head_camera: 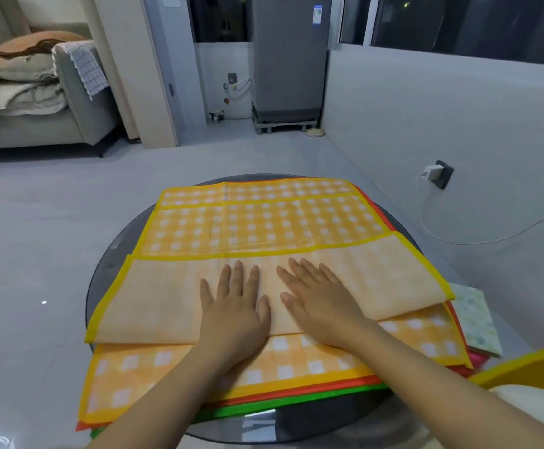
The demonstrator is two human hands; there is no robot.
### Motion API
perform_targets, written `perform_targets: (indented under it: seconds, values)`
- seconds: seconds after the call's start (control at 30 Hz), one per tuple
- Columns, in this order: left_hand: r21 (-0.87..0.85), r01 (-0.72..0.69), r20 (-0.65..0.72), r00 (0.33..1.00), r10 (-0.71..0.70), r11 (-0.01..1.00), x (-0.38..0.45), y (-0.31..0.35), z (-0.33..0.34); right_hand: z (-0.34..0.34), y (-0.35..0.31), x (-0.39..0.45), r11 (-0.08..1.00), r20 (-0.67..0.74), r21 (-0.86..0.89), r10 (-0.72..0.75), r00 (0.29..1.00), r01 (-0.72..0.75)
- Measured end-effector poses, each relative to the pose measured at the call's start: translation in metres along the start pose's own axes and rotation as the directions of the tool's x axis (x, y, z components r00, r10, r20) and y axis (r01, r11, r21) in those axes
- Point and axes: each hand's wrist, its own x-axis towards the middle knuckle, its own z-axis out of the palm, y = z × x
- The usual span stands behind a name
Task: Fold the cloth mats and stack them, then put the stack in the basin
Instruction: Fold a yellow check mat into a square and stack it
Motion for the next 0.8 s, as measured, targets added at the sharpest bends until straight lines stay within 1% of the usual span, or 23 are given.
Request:
perform_targets:
  seconds: [0.23,0.47,0.6,0.7,0.8]
  values:
    - [-0.001,0.002,0.011,1.000,-0.002,1.000,0.000,0.001,0.000,-0.008,0.051,-0.017,0.988,-0.007,-0.018,0.154,0.988,-0.154]
    - [0.005,-0.003,-0.002,1.000,0.003,1.000,-0.001,0.001,-0.001,-0.016,0.097,-0.037,0.951,-0.036,-0.030,0.305,0.952,-0.306]
    - [0.006,-0.002,-0.003,1.000,0.002,1.000,-0.001,0.001,-0.001,-0.018,0.100,-0.036,0.946,-0.023,-0.021,0.323,0.946,-0.324]
    - [0.004,-0.004,-0.005,1.000,0.004,1.000,-0.001,0.001,-0.001,-0.020,0.089,-0.029,0.943,-0.008,-0.015,0.331,0.944,-0.331]
    - [0.004,-0.002,0.001,1.000,0.002,1.000,-0.001,0.001,-0.001,-0.020,0.062,-0.017,0.972,-0.020,0.015,0.236,0.972,-0.236]
